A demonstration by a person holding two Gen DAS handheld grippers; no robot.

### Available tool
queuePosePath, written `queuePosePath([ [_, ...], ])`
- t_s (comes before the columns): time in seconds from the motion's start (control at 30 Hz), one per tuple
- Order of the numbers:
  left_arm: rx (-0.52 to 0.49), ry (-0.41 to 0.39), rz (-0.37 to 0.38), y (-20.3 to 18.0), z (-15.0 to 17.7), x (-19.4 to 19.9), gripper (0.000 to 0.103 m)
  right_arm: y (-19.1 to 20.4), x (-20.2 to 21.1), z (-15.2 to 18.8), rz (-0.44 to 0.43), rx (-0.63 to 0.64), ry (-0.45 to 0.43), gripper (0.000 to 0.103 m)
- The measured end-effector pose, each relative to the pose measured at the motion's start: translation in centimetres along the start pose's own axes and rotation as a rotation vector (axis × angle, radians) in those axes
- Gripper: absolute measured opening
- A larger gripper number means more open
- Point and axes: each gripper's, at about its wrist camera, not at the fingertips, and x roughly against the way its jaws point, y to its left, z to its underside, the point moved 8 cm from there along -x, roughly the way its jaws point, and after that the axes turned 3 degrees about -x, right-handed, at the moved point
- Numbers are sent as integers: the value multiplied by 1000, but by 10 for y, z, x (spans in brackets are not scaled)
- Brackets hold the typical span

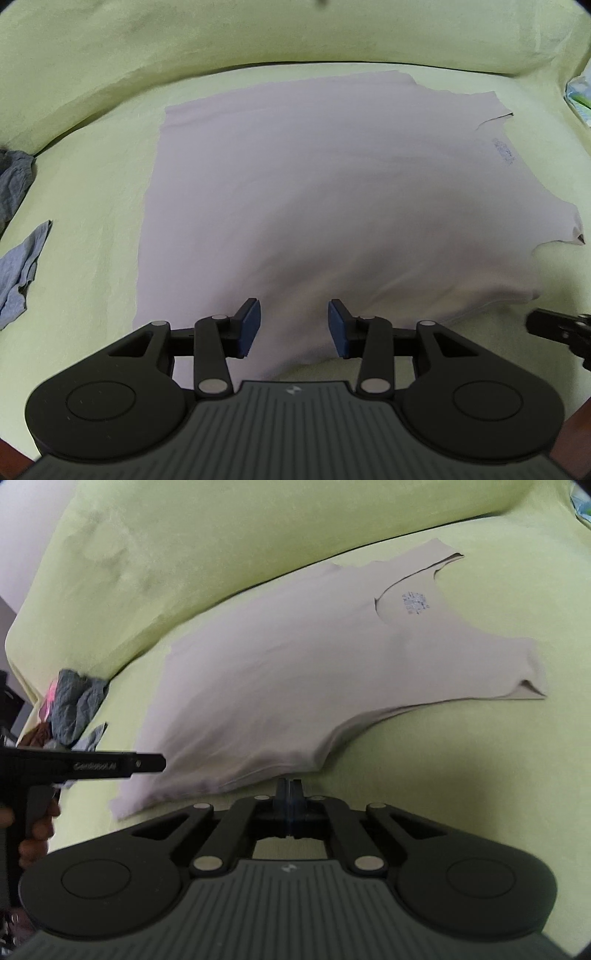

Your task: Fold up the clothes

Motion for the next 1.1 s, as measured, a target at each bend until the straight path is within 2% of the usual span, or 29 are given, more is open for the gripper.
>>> queuePosePath([
  [0.1, 2, 3, -11, 3, 4, -2, 47, -11, -4, 5, 76, 40, 36, 0],
  [0.13, 4, 3, -16, 4, 5, -1, 47, -12, -1, 3, 91, 48, 20, 0],
  [0.27, 35, 0, -28, 16, 2, 0, 47, 9, 10, -18, 32, 102, -82, 4],
  [0.37, 33, -5, -37, 18, 0, 0, 47, 22, -9, -31, -5, 124, -99, 4],
  [0.47, 25, -21, -37, 18, 1, 0, 48, 17, -35, -29, 46, 136, -65, 4],
  [0.53, 27, -6, -49, 23, 7, -7, 48, 9, -41, -13, 90, 140, -38, 1],
  [0.67, 50, 22, -55, 36, 27, -16, 48, 7, -21, -4, 86, 131, -11, 0],
  [0.7, 61, 24, -52, 40, 31, -18, 48, 7, -15, -8, 79, 126, -24, 4],
  [0.73, 72, 27, -50, 43, 34, -19, 49, 7, -9, -14, 81, 130, -68, 5],
  [0.77, 82, 25, -46, 47, 37, -21, 51, 6, -3, -22, 91, 134, -113, 10],
  [0.8, 87, 13, -42, 49, 40, -21, 53, 0, 0, -32, 126, 138, -160, 28],
  [0.83, 92, 6, -40, 51, 41, -22, 55, -7, 2, -41, 160, 142, -201, 35],
  [0.87, 100, 1, -41, 53, 43, -22, 57, -16, 1, -46, 195, 143, -218, 36],
  [0.93, 109, -4, -40, 54, 44, -23, 58, -42, -1, -54, 258, 157, -255, 34],
  [1.0, 109, -4, -39, 55, 45, -23, 58, -75, -3, -53, 341, 135, -238, 32],
  [1.03, 105, -3, -41, 55, 45, -22, 58, -95, -3, -49, 384, 103, -206, 25],
  [1.07, 100, -1, -43, 54, 46, -21, 58, -105, 2, -47, 383, 78, -215, 10],
  [1.1, 96, 0, -46, 54, 46, -19, 58, -121, 13, -46, 395, 38, -222, 1],
])
